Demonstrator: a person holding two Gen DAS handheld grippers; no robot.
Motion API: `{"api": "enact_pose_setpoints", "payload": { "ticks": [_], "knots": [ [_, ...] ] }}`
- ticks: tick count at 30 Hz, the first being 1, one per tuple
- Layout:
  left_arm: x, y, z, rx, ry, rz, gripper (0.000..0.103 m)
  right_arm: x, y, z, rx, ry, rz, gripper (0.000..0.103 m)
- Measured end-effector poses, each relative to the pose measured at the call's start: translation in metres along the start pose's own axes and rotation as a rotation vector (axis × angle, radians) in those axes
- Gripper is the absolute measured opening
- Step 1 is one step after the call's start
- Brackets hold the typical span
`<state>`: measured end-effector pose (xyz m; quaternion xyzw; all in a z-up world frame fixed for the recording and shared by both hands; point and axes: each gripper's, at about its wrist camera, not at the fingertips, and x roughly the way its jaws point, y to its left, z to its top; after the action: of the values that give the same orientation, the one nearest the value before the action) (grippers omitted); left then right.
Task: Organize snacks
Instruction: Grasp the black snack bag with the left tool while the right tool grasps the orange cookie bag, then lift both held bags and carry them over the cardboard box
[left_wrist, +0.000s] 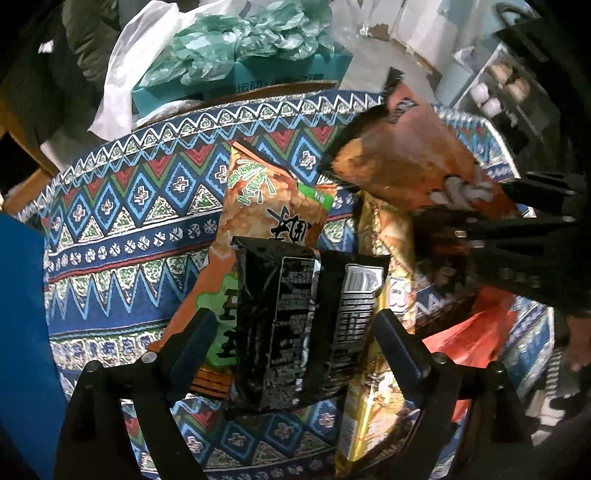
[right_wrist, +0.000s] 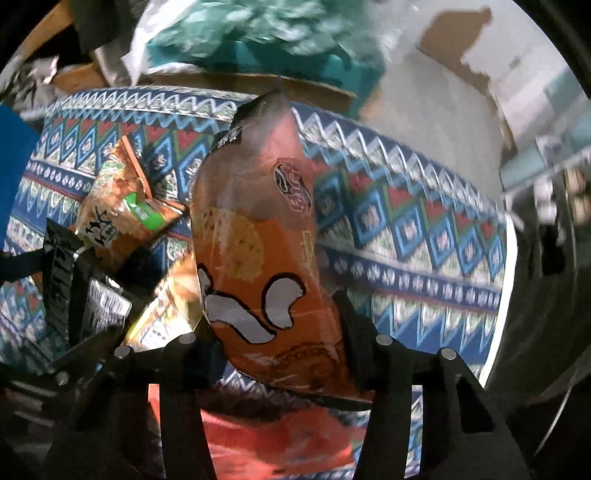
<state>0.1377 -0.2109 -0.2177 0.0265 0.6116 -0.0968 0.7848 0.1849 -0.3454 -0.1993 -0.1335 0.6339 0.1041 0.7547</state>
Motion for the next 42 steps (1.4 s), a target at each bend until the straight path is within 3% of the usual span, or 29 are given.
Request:
{"api": "enact_pose_setpoints", "payload": {
  "ticks": [6,11,14,16,25,42],
  "knots": [
    [0.004,-0.004,-0.002,0.017,-0.036,0.034,0.089,-0.015,-0.014,-0.023,0.12,-0.015,0.039,0.049],
    [-0.002,-0.014,-0.007,0.058,-0.079,0.069,0.051,-0.024,-0.02,-0.037,0.185,-0.032,0.058,0.05],
    [-0.007,-0.01,-0.004,0.053,-0.095,0.039,0.032,-0.028,-0.022,-0.039,0.206,-0.043,0.047,0.049],
    [-0.01,-0.004,-0.003,0.035,-0.088,-0.005,0.026,-0.031,-0.024,-0.041,0.225,-0.053,0.053,0.049],
    [-0.03,0.022,-0.005,-0.054,-0.109,-0.101,0.021,-0.051,-0.013,-0.045,0.245,-0.111,0.102,0.048],
    [-0.081,0.06,-0.011,-0.127,-0.181,-0.126,0.021,-0.085,0.028,-0.041,0.243,-0.195,0.163,0.048]
  ]
}}
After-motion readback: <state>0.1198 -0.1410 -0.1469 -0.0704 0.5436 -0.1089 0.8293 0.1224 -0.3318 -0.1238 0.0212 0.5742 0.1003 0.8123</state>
